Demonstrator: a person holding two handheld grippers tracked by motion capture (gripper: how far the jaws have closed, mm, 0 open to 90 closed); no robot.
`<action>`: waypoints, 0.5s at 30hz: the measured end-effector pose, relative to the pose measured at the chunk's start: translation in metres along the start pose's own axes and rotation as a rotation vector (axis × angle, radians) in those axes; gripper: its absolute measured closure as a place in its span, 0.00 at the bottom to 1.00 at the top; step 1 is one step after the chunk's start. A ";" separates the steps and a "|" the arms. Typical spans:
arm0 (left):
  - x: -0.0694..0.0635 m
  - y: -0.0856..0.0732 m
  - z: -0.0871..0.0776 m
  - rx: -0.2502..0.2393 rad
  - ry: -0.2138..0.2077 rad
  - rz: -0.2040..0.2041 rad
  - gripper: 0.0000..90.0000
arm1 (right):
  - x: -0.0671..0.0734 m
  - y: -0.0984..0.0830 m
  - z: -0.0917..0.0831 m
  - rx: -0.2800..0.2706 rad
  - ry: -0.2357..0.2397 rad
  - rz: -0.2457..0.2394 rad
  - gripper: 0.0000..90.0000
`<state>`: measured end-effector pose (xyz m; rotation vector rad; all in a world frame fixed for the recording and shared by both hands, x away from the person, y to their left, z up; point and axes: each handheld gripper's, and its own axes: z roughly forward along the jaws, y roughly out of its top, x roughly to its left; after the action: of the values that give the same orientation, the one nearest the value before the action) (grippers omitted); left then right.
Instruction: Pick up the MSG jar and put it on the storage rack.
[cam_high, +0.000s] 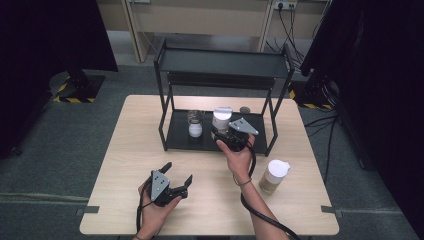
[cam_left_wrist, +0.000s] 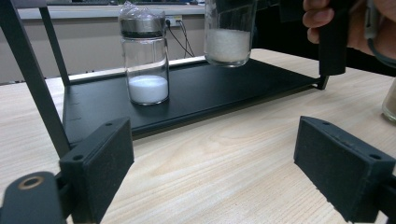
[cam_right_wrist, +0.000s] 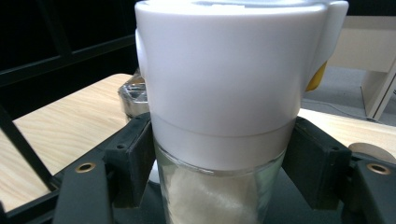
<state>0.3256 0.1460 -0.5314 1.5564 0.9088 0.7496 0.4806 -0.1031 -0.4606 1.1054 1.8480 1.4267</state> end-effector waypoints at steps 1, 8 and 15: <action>0.000 0.000 0.000 0.000 0.000 0.000 0.13 | -0.001 0.000 0.002 0.003 -0.002 0.002 0.34; 0.000 0.000 0.000 0.001 -0.001 0.002 0.13 | -0.005 -0.002 0.014 0.020 -0.015 0.014 0.34; 0.000 0.000 0.000 0.000 -0.003 0.003 0.13 | -0.008 -0.005 0.025 0.041 -0.028 0.024 0.34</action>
<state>0.3255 0.1459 -0.5314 1.5589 0.9044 0.7496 0.5042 -0.0979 -0.4733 1.1659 1.8584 1.3854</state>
